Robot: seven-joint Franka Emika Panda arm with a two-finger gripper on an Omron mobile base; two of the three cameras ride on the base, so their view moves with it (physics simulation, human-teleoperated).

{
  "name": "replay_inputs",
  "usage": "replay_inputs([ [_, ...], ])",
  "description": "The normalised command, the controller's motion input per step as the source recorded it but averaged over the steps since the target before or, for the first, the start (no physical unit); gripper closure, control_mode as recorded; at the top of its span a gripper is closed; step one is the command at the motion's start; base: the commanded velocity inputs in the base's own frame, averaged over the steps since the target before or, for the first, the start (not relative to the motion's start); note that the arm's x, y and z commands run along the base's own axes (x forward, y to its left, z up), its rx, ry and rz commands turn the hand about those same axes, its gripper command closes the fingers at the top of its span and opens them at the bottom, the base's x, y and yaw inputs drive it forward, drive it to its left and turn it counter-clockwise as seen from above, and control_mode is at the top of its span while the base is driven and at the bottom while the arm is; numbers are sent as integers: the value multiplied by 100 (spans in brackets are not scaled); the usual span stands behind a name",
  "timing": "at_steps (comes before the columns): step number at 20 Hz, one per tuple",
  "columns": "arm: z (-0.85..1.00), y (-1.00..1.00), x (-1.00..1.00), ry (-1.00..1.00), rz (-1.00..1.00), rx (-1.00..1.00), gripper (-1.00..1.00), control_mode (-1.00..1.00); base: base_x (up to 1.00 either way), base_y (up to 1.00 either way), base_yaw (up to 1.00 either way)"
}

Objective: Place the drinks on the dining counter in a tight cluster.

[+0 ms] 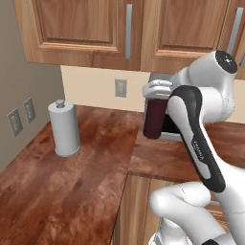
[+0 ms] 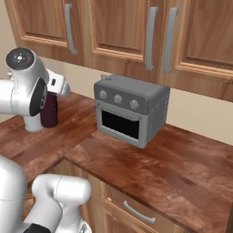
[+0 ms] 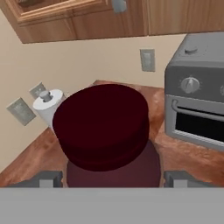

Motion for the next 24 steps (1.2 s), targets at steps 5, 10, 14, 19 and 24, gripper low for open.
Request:
replay_inputs([
  [5, 26, -17, -61, 7, 0, -1, 100, -100, 0, 0, 0],
  [10, 2, -1, -5, 1, 0, 0, 100, -100, 0, 0, 0],
  [14, 0, 0, 0, 0, 0, 0, 100, -100, 0, 0, 0],
  [19, 0, 0, 0, 0, 0, 0, 100, 100, 0, 0, 0],
  [24, 0, 0, 0, 0, 0, 0, 100, 100, -75, -9, 0],
])
